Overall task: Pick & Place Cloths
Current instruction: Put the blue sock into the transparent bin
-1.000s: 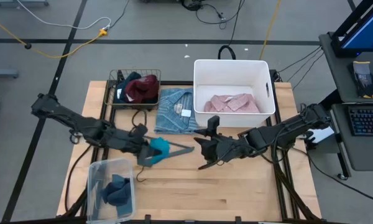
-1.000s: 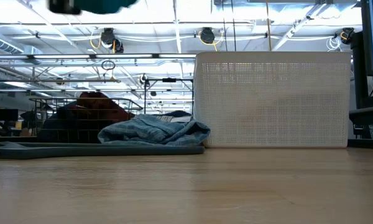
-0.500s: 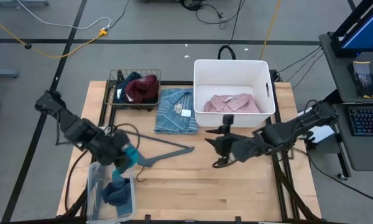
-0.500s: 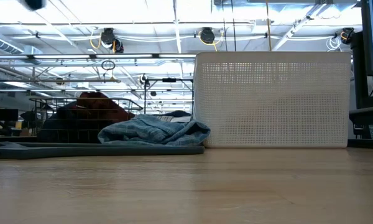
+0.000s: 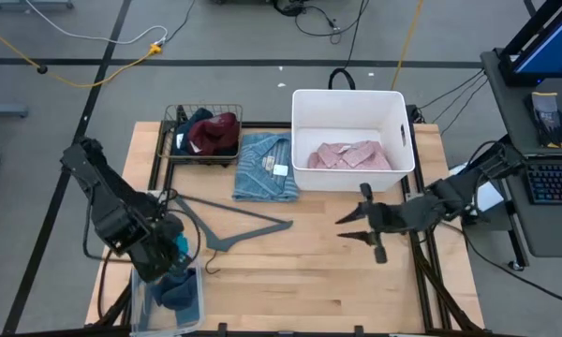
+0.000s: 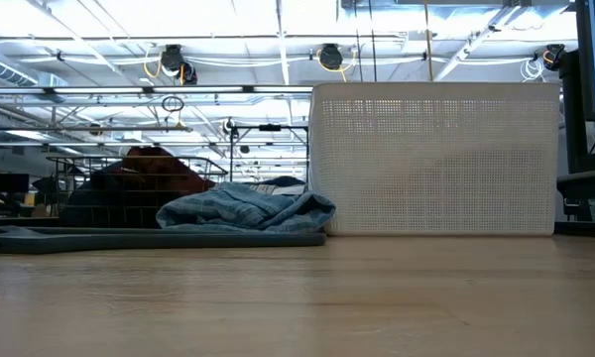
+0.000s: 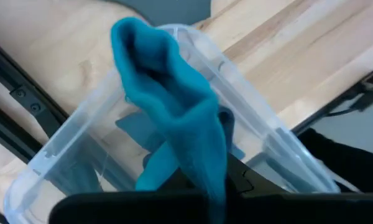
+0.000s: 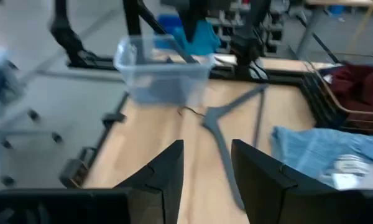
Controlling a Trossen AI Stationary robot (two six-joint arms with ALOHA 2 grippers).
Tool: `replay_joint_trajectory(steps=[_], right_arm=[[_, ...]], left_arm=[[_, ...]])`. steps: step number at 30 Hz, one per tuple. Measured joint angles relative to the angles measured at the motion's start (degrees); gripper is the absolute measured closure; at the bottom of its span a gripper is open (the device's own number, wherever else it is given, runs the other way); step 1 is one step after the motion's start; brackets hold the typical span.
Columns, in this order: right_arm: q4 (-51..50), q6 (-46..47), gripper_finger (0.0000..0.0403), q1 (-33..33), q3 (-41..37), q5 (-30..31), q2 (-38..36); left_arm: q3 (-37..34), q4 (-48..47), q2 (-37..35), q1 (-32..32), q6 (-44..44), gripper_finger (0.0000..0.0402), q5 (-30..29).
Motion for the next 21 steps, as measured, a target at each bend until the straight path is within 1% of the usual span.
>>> replay_joint_trajectory(steps=[5,11,13,16,21], right_arm=[[13.92,0.45,0.0277,2.69,-11.34,-0.02,-6.84],[25.04,-0.34,0.0277,4.75,-21.49,0.00,-13.19],[27.34,-0.55,0.0277,5.15,-23.82,0.02,-14.71],[29.27,-0.71,0.0277,5.48,-26.41,0.02,-16.38],[29.44,-0.63,0.0277,5.68,-27.57,0.04,-17.51]], left_arm=[[-0.02,-0.10,3.87,-1.46,-0.98,0.0401,1.02],[-1.03,0.35,6.94,-3.02,-5.26,0.0401,4.13],[-2.23,1.28,7.51,-3.48,-6.85,0.0401,5.47],[-4.75,4.40,7.55,-4.03,-9.21,0.0401,5.54],[-9.45,11.86,7.54,-4.95,-11.77,0.0401,6.31]])
